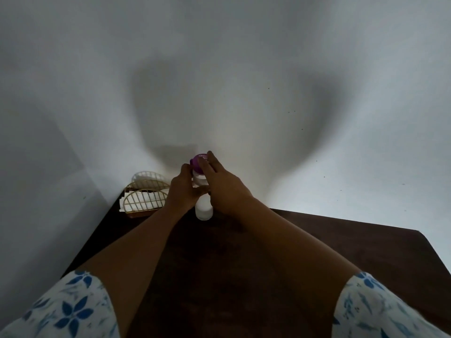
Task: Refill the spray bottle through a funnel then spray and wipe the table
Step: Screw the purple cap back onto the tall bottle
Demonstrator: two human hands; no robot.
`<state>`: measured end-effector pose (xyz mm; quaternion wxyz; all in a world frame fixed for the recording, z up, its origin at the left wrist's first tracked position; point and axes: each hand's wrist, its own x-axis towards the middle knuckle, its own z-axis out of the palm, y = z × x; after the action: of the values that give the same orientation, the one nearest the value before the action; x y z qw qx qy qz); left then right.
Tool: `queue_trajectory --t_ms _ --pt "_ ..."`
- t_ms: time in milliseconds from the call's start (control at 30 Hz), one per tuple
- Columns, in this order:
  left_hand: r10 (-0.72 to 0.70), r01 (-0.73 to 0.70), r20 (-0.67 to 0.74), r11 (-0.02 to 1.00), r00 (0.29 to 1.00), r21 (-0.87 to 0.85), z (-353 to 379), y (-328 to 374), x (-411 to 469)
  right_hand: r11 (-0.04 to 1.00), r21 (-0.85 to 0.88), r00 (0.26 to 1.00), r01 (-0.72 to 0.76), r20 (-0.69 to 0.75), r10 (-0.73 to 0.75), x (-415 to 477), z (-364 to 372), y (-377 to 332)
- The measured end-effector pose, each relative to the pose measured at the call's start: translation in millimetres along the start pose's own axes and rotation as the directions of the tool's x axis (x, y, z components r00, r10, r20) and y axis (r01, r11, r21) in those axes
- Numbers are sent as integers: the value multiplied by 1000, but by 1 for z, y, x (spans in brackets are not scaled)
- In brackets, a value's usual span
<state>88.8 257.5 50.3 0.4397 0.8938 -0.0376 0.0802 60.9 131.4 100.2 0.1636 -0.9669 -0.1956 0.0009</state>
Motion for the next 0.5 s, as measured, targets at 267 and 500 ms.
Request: queue_trajectory --t_ms 267,500 --pt "-42 39 90 999 995 38 2 -2 -8 998 -3 997 57 47 -57 -8 5 4" --pt "-7 -2 116 997 993 77 -16 -4 -25 998 13 993 -62 102 61 -27 6 1"
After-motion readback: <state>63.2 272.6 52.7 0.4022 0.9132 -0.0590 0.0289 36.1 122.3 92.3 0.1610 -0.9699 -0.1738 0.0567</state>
